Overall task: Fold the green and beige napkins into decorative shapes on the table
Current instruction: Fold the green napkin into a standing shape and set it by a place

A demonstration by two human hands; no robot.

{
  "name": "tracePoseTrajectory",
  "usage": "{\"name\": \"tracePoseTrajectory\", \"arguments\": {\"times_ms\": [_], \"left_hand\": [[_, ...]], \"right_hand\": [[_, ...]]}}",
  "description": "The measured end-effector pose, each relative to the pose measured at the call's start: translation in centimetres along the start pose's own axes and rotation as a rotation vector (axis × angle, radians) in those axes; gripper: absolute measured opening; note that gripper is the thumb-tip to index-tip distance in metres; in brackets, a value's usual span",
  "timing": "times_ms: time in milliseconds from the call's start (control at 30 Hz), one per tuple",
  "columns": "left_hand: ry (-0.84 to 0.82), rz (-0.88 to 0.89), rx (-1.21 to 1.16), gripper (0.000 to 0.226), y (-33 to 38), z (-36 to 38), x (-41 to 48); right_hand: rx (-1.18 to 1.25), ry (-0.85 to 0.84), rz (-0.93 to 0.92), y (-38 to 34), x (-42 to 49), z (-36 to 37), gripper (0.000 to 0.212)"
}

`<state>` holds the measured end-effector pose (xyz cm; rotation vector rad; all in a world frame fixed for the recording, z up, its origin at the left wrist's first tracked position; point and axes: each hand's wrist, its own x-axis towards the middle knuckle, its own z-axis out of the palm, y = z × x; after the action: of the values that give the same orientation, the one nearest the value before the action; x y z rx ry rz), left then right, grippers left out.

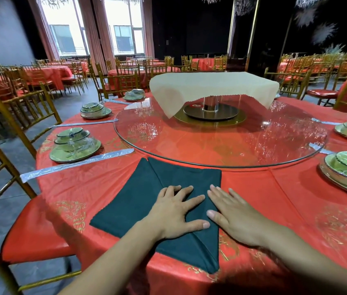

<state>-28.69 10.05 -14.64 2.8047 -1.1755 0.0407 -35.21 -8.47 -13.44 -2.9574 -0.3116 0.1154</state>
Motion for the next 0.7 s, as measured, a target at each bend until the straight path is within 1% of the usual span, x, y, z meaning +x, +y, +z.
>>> {"name": "tracePoseTrajectory", "arguments": {"times_ms": [133,200,233,267,300,367,400,433,467,533,567,700], "left_hand": [[0.002,0.004,0.004,0.103,0.1,-0.1,0.0],[-0.004,0.003,0.006,0.100,0.1,-0.1,0.0],[-0.008,0.001,0.005,0.100,0.2,-0.2,-0.1],[-0.010,0.000,0.004,0.099,0.2,-0.2,-0.1],[-0.011,0.000,0.002,0.099,0.2,-0.2,-0.1],[-0.017,0.002,-0.006,0.099,0.1,-0.2,-0.1],[-0.023,0.003,-0.007,0.100,0.1,-0.1,-0.1],[-0.026,0.004,-0.005,0.100,0.1,-0.1,-0.1],[-0.023,0.006,-0.005,0.101,0.0,-0.1,-0.1],[-0.011,0.013,-0.009,0.101,0.0,0.0,-0.1],[-0.014,0.014,-0.008,0.101,0.0,0.0,-0.1],[-0.012,0.013,-0.016,0.103,-0.2,0.1,0.0]], "right_hand": [[-0.011,-0.058,0.052,1.7,3.4,0.1,0.140],[-0.009,-0.076,0.078,2.5,4.5,-0.3,0.141],[-0.007,-0.077,0.093,2.7,5.0,-0.5,0.137],[-0.004,-0.078,0.115,2.8,5.4,-0.6,0.130],[-0.005,-0.073,0.142,2.9,5.7,-0.6,0.118],[-0.011,-0.088,0.196,2.8,6.1,-0.9,0.086],[-0.013,-0.097,0.206,2.7,6.0,-1.0,0.077],[-0.016,-0.096,0.201,2.5,5.6,-1.0,0.077],[-0.020,-0.079,0.178,2.1,5.0,-1.0,0.087],[-0.027,-0.041,0.096,0.7,2.9,-0.6,0.118],[-0.030,-0.041,0.060,-0.3,1.4,-0.2,0.128],[0.002,-0.085,-0.027,-2.1,-2.5,0.5,0.137]]}}
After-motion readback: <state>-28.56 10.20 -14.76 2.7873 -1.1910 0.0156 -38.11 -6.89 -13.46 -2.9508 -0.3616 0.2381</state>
